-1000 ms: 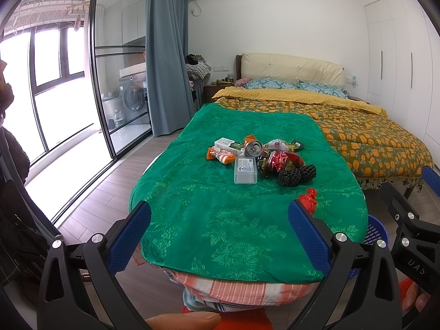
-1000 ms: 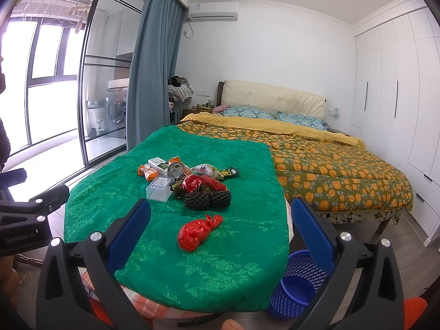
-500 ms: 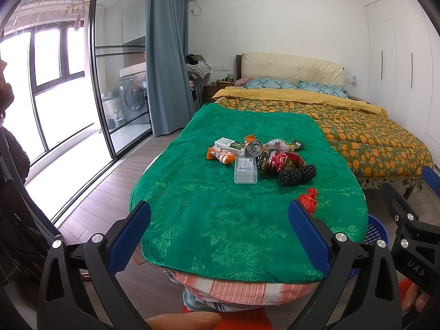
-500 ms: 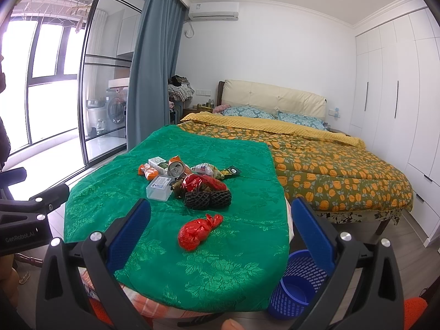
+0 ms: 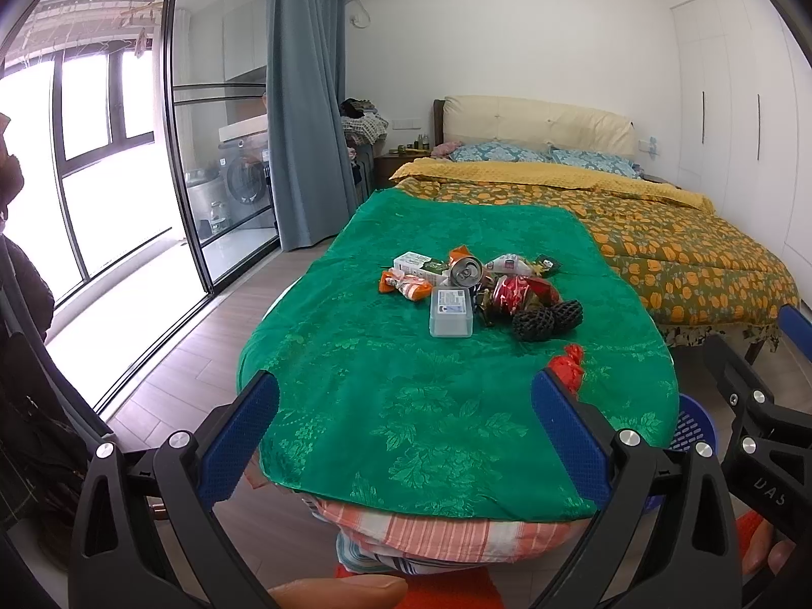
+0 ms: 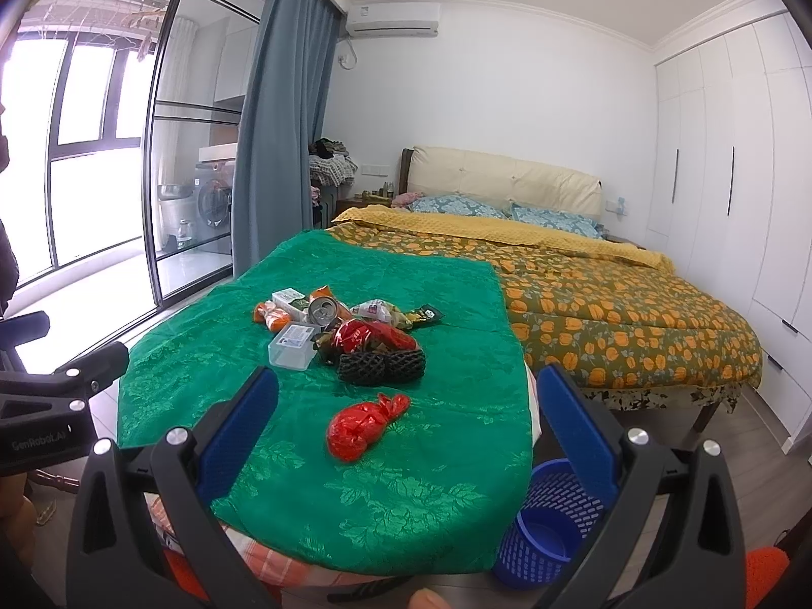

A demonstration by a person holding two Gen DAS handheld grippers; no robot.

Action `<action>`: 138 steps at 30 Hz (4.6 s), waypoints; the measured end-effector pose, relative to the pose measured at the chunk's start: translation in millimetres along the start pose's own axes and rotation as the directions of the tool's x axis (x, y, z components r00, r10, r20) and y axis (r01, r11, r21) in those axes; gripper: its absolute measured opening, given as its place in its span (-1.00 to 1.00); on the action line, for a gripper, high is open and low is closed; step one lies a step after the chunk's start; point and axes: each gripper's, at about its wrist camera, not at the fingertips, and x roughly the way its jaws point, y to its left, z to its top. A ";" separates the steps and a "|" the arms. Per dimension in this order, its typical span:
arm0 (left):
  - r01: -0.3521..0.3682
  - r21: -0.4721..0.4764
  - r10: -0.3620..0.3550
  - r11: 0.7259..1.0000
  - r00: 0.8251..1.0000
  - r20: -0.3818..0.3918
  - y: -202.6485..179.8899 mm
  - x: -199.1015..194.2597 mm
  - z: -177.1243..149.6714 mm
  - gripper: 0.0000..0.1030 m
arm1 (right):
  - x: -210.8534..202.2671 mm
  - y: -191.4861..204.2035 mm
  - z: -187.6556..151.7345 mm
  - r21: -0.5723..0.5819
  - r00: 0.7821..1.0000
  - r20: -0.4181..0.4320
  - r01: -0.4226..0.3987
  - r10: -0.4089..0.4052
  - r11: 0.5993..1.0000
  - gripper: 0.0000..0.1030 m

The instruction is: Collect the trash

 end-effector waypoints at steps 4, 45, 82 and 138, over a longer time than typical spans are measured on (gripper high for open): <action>-0.001 0.000 0.001 1.000 1.000 0.000 -1.0 0.3 0.4 0.91 | 0.0 -0.2 -0.3 -0.002 1.000 -0.001 -0.002 0.002 1.000 0.91; 0.003 -0.001 -0.003 1.000 1.000 -0.008 -1.5 6.1 -16.6 0.91 | 1.4 -1.7 -4.5 0.007 1.000 -0.012 0.002 -0.002 1.000 0.91; 0.013 -0.003 -0.013 1.000 0.993 -0.120 -1.8 50.3 -35.3 0.91 | 31.3 -14.7 -17.6 0.033 0.994 -0.104 -0.020 0.024 0.999 0.91; 0.205 0.077 -0.153 0.976 0.889 -0.431 -54.4 369.2 32.4 0.16 | 221.8 -21.2 -86.2 0.109 0.851 -0.485 -0.169 0.201 0.980 0.40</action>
